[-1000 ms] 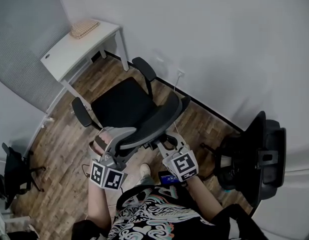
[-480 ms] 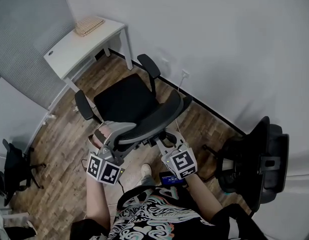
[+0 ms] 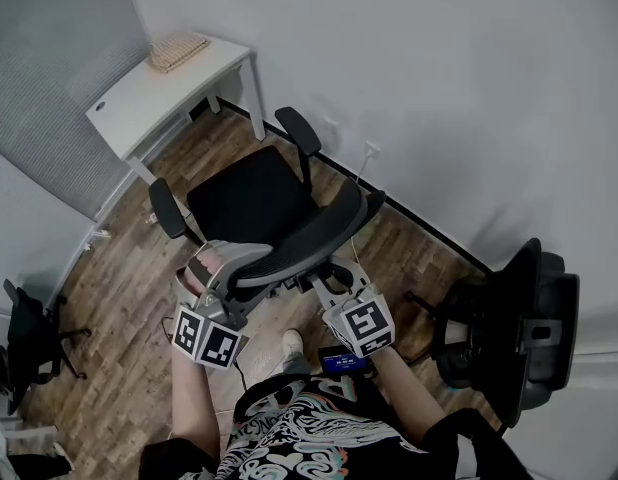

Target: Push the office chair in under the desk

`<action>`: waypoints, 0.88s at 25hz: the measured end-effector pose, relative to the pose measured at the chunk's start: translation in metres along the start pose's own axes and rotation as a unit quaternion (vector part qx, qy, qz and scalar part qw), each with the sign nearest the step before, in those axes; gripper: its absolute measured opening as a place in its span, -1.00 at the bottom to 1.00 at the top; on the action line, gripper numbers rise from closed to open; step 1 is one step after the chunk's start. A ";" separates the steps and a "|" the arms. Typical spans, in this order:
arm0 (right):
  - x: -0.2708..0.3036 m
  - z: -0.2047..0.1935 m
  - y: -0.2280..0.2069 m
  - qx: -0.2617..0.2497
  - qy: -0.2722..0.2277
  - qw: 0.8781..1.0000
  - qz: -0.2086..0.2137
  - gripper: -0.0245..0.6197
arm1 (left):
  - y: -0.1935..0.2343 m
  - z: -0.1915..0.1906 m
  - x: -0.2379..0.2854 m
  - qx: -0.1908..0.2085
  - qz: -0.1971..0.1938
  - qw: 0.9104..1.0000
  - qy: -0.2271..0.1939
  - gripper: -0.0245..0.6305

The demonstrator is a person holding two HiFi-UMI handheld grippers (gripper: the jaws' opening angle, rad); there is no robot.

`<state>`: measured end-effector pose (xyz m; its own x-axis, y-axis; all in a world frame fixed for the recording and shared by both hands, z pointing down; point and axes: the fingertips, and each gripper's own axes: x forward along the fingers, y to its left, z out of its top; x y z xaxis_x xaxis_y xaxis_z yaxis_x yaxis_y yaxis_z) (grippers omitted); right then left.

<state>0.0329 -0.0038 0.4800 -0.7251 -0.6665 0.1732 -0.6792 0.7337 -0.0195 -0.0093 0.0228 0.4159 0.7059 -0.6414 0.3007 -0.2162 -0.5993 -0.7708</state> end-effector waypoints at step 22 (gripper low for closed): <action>0.026 0.005 -0.015 0.010 -0.007 1.000 -0.016 -0.75 | 0.019 -0.020 0.010 0.000 0.001 1.000 0.001 -0.31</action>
<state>0.0237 -0.0329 0.4802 -0.7038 -0.6920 0.1608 -0.7046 0.7088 -0.0334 -0.0198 -0.0051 0.4157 0.7040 -0.6434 0.3008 -0.2174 -0.5984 -0.7712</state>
